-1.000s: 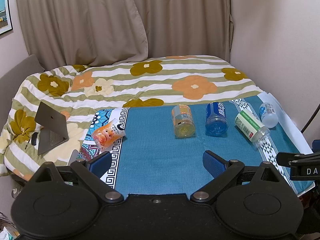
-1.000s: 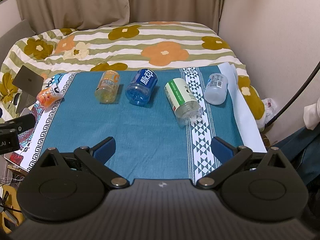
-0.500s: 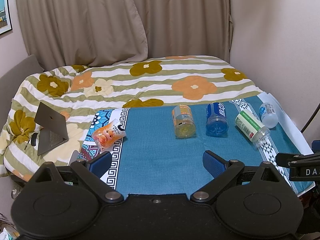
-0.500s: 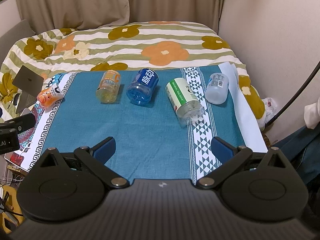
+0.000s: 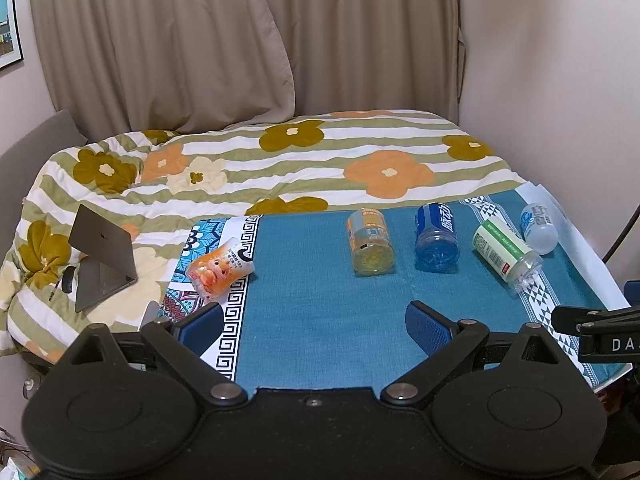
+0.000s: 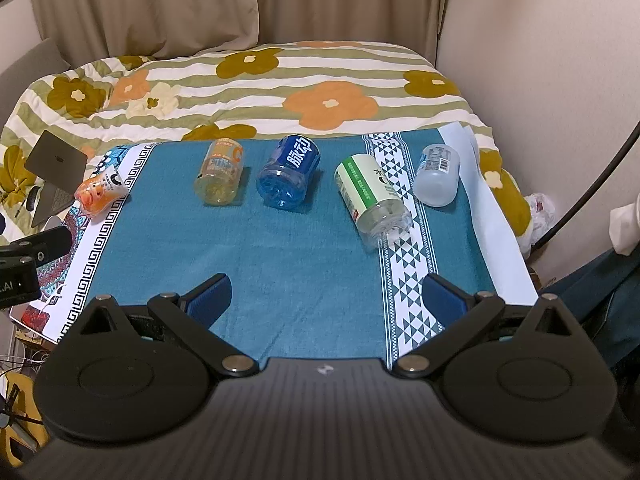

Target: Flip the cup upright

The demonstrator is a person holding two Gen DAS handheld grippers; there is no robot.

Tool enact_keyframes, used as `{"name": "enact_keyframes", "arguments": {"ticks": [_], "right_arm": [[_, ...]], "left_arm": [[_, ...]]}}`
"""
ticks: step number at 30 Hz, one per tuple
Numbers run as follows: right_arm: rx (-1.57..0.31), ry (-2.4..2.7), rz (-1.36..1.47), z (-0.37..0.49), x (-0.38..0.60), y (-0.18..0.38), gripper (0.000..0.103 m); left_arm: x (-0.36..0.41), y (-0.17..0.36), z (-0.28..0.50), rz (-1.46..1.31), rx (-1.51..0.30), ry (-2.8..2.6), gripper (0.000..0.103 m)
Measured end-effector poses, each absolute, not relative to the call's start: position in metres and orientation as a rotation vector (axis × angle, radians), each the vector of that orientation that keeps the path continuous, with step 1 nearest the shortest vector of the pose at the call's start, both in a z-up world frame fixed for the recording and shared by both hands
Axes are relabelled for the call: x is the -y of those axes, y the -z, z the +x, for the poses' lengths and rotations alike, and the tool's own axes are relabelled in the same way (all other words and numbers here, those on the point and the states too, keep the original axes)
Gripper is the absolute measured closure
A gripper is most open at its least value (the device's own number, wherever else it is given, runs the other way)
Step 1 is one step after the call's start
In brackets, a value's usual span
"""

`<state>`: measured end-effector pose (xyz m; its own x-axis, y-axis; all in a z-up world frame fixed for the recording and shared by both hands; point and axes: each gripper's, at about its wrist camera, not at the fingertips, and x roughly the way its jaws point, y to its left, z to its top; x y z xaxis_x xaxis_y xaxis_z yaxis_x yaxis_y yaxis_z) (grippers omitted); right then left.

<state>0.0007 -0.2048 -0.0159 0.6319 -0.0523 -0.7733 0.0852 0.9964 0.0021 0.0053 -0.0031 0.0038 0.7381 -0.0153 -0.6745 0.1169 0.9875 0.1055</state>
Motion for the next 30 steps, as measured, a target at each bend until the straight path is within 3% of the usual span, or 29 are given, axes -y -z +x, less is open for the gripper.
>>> {"name": "enact_keyframes", "arguments": {"ticks": [16, 30], "right_arm": [[-0.905, 0.092, 0.047, 0.004, 0.202, 0.017, 0.000], [-0.919, 0.031, -0.027, 0.079, 0.263, 0.040, 0.000]], "left_arm": [[-0.003, -0.006, 0.014, 0.141, -0.764, 0.118, 0.003], [0.018, 0.025, 0.045, 0.094, -0.857, 0.035, 0.003]]}}
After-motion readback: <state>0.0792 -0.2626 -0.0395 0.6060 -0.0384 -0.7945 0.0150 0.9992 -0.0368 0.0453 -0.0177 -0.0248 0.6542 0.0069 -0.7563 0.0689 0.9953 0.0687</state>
